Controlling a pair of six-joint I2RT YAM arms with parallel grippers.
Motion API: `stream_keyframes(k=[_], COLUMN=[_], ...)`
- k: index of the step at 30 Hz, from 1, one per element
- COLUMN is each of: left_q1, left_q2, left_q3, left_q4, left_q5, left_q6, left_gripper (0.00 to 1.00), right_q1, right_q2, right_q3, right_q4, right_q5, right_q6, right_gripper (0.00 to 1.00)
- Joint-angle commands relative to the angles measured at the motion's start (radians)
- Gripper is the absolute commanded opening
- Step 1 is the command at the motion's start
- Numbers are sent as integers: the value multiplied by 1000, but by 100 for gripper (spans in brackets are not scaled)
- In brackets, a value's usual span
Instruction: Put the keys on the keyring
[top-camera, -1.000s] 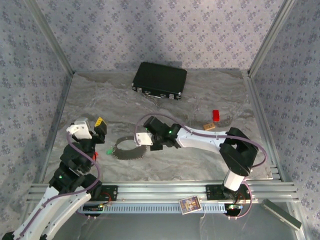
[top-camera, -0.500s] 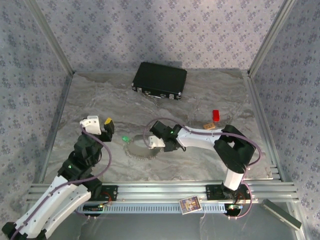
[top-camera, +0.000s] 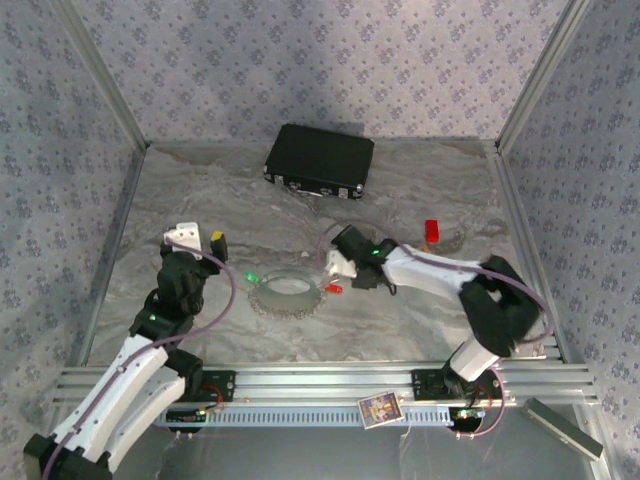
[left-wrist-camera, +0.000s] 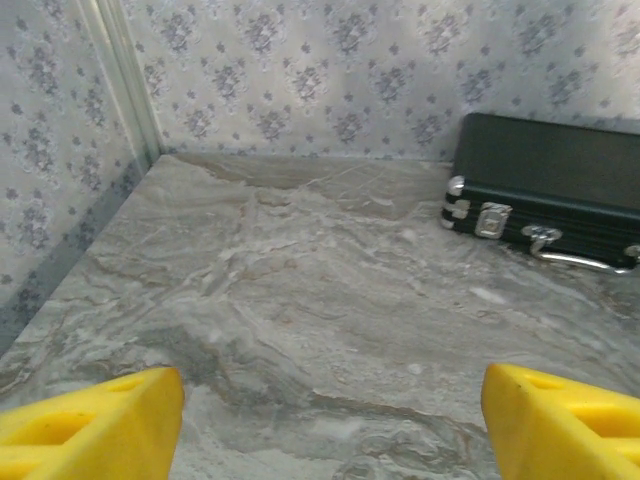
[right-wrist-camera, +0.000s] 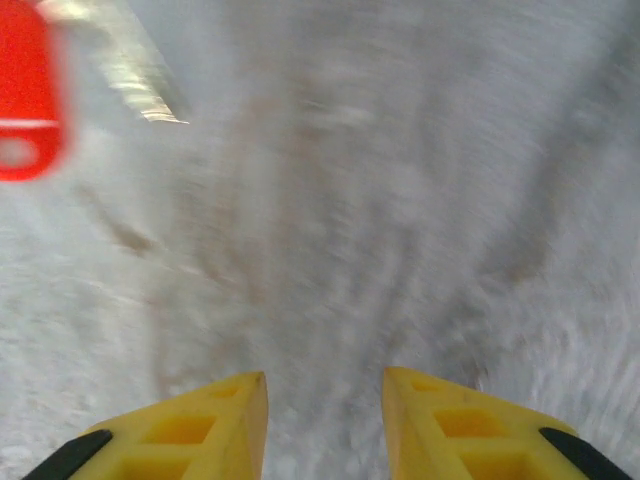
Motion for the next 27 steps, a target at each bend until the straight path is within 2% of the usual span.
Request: stream_keyframes(k=[1,2,5,8,12,14,17,18,21,24,25,26,27], left_q1=[95,131,233,313,349,359,367,369,374,393,393,395,394], left_q2=[70,93,157,224,370,476,628,673,744,909,941,891,891], left_q3=[-16,-21,-57,-106,-138,-133,-142,-140,-102,-124,-112,-68,-28], left_q4=[92,113,213,359,540,616,769,825,843,1027,1087,920,830], left_q5=[70,80,114,155,189,220,269,279,329,376,369,360,328], left_q6=[29,36,42,27,39,56,59,64,107,97,99,85,75], left_gripper=[93,96,98,98,98,98,98,98,99,99,100,100,100], right_q1=[-155,-219,-397,-527,-618,-666,-743,-758,-767,-769,-786,-798,-808], right_q2=[-141,-176,-267,-310,-267,-255,-243,-222,-104,-25,-39,-27,-24], right_q3=[-59,-97,-246,-399,-524,-501,-532,-560,-627,-601,-568,-555,-553], right_q4=[196,262,523,771,1049,1002,1038,1096,1307,1352,1267,1247,1259], right_q5=[-55,-72,-122,-212,-283,-309,-439,-448,-432,-423,-431,-448,-452], right_q6=[283,354,479,498,459,501,557,573,585,597,610,624,636], right_gripper=[37,37,37,38,40,40,39,39,39,40,41,43,44])
